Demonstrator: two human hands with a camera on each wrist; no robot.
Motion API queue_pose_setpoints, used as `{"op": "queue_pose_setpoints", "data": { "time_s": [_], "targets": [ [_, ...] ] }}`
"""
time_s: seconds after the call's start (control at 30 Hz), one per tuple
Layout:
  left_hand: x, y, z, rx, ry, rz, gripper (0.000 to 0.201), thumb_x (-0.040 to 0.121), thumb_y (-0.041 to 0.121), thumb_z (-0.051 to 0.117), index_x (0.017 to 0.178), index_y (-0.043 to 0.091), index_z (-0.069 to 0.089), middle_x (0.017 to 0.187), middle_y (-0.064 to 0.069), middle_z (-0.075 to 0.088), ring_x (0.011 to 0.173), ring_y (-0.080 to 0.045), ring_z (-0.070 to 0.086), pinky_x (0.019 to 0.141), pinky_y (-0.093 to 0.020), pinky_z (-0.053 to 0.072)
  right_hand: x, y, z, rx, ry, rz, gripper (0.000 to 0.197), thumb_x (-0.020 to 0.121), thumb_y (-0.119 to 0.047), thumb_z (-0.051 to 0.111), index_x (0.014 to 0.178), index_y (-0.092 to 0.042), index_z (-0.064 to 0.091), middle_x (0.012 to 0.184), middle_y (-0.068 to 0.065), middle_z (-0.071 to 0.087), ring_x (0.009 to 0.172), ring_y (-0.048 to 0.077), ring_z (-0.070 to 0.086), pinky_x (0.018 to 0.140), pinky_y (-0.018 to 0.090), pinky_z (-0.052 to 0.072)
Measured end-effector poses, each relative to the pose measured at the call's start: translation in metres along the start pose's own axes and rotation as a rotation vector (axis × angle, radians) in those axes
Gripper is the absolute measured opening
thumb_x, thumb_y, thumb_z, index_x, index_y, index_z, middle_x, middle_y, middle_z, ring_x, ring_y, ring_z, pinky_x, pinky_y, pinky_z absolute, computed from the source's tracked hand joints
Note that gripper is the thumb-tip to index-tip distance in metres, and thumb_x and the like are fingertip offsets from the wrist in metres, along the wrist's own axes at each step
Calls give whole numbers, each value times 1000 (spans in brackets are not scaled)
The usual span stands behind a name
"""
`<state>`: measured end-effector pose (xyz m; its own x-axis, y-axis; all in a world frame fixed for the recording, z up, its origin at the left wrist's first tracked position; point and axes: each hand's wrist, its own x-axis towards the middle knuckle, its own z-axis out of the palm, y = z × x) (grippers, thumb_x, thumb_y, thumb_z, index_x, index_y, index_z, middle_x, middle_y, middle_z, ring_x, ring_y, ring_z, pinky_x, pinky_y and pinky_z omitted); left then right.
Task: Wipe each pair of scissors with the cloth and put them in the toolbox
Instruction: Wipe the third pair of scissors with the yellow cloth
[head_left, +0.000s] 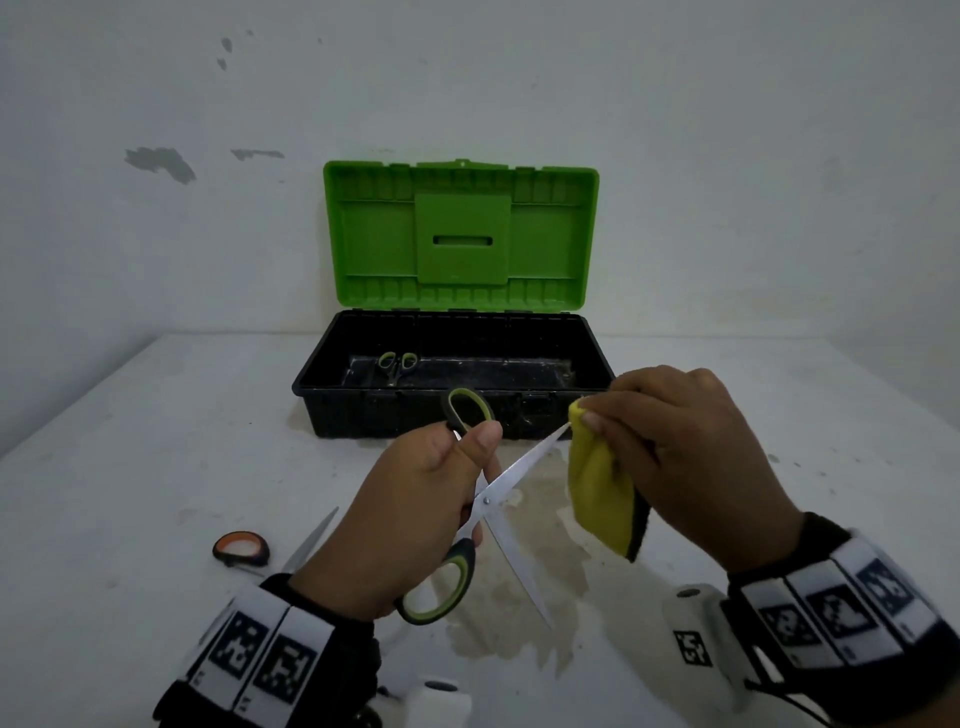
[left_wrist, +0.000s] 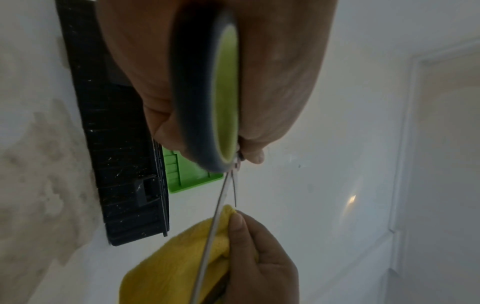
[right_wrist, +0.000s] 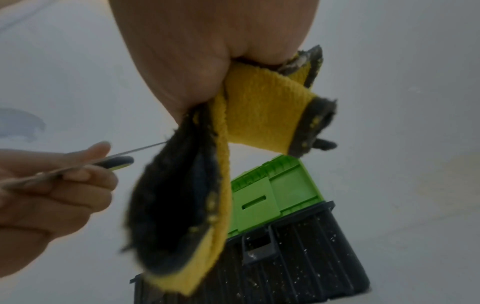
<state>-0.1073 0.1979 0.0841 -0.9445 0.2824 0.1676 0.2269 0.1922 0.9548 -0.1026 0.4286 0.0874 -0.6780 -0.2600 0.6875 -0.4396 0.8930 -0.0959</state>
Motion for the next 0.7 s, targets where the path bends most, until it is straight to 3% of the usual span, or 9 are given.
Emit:
{"op": "queue_pose_setpoints", "data": {
  "time_s": [0.07, 0.17, 0.27, 0.33, 0.4, 0.5, 0.57, 0.6, 0.7],
  "targets": [
    [3, -3, -2, 58, 15, 17, 46, 93, 48, 47, 69, 12, 63, 45, 4, 49, 45, -10, 50, 49, -20, 46, 3, 6, -7, 38, -28, 101, 22, 95, -37, 54, 97, -25, 73, 90, -14, 66, 79, 4, 58, 75, 32, 47],
    [8, -6, -2, 149, 10, 89, 42, 93, 48, 48, 71, 14, 57, 49, 8, 46, 45, -8, 47, 48, -22, 45, 6, 1, -22, 179, -15, 304, 11, 91, -37, 63, 85, -32, 70, 79, -20, 65, 75, -2, 60, 65, 8, 42],
    [17, -6, 2, 466, 6, 287, 41, 92, 57, 41, 69, 24, 48, 59, 9, 49, 54, -10, 50, 53, -26, 42, 10, -12, -28, 389, -134, 473, 42, 81, -58, 55, 73, -21, 73, 65, -1, 68, 67, 8, 63, 58, 15, 45],
    [23, -6, 5, 707, 12, 396, 41, 93, 59, 37, 71, 26, 43, 65, 8, 46, 61, -11, 49, 55, -31, 41, 13, -20, -27, 531, -231, 541, 67, 79, -66, 52, 75, -1, 70, 71, 19, 66, 67, 26, 65, 64, 30, 50],
    [27, -5, 10, 863, 22, 477, 39, 93, 60, 35, 71, 27, 38, 65, 10, 39, 58, -13, 47, 51, -32, 37, 15, -26, -24, 610, -337, 615, 81, 77, -71, 50, 80, 8, 69, 76, 26, 67, 72, 35, 66, 71, 37, 54],
    [31, -5, 18, 1066, 17, 633, 38, 89, 51, 40, 68, 22, 52, 60, 6, 46, 42, -16, 48, 37, -25, 30, 17, -31, -18, 641, -490, 724, 93, 71, -79, 50, 85, 12, 66, 78, 32, 64, 71, 41, 63, 66, 33, 50],
    [32, -8, 19, 1200, 1, 699, 35, 89, 45, 46, 76, 18, 65, 60, 2, 52, 40, -15, 48, 37, -22, 25, 18, -31, -16, 668, -546, 806, 89, 68, -78, 55, 75, 11, 61, 68, 27, 57, 58, 33, 56, 63, 30, 45],
    [32, -9, 19, 1242, 6, 734, 28, 89, 41, 56, 79, 17, 67, 61, 1, 53, 40, -16, 47, 38, -22, 23, 18, -31, -15, 687, -559, 840, 77, 69, -75, 59, 68, 2, 60, 65, 21, 53, 56, 25, 53, 62, 29, 43],
    [31, -9, 21, 1254, 48, 787, 22, 79, 32, 78, 72, 17, 64, 61, 0, 51, 39, -16, 45, 39, -22, 24, 17, -29, -13, 796, -574, 907, 52, 76, -56, 70, 68, -5, 65, 64, 15, 56, 59, 20, 56, 64, 29, 44]
  ]
}}
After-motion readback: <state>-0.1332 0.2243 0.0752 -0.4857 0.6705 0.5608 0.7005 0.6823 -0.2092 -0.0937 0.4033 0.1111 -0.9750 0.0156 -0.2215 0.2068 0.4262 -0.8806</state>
